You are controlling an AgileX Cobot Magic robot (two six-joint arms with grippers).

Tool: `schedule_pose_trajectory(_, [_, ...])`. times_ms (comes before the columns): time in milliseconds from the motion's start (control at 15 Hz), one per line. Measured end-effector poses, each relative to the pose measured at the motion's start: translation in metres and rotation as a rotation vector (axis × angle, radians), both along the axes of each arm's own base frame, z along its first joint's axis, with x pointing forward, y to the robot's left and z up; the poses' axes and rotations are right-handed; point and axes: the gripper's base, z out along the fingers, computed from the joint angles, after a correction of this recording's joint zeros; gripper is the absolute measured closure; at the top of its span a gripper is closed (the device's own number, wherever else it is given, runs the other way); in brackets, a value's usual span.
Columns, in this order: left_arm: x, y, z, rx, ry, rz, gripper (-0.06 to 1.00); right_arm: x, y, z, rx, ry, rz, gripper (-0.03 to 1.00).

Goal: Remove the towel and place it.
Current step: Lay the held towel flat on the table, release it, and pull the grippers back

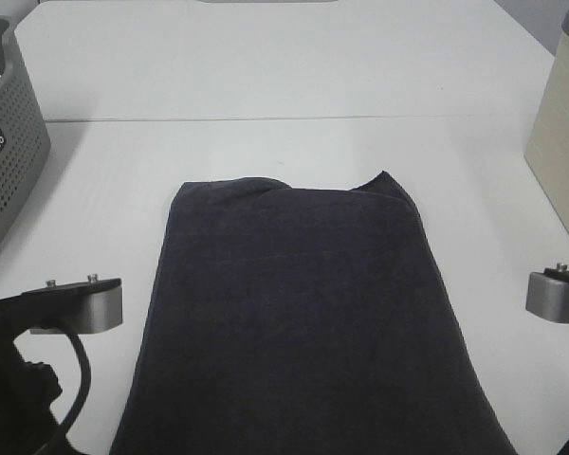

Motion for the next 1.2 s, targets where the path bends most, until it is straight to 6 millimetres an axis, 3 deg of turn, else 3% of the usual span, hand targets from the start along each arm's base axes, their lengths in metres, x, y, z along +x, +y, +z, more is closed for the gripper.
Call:
schedule_pose_trajectory(333, [0.008,-0.007,-0.03,0.08,0.113,0.022,0.94,0.012,0.004,-0.02,-0.042,0.15,0.002,0.96])
schedule_pose_trajectory(867, [0.027,-0.019,-0.06,0.164,0.182,0.002,0.94,0.029,0.009,-0.058,-0.062,0.302,0.053,0.96])
schedule_pose_trajectory(1067, [0.028,-0.02,-0.064,0.175,0.198,0.0,0.94,0.031,0.01,-0.061,-0.063,0.304,0.044,0.96])
schedule_pose_trajectory(1200, [0.027,-0.018,-0.064,0.187,0.202,-0.017,0.88,0.03,0.01,-0.061,-0.063,0.312,0.048,0.96])
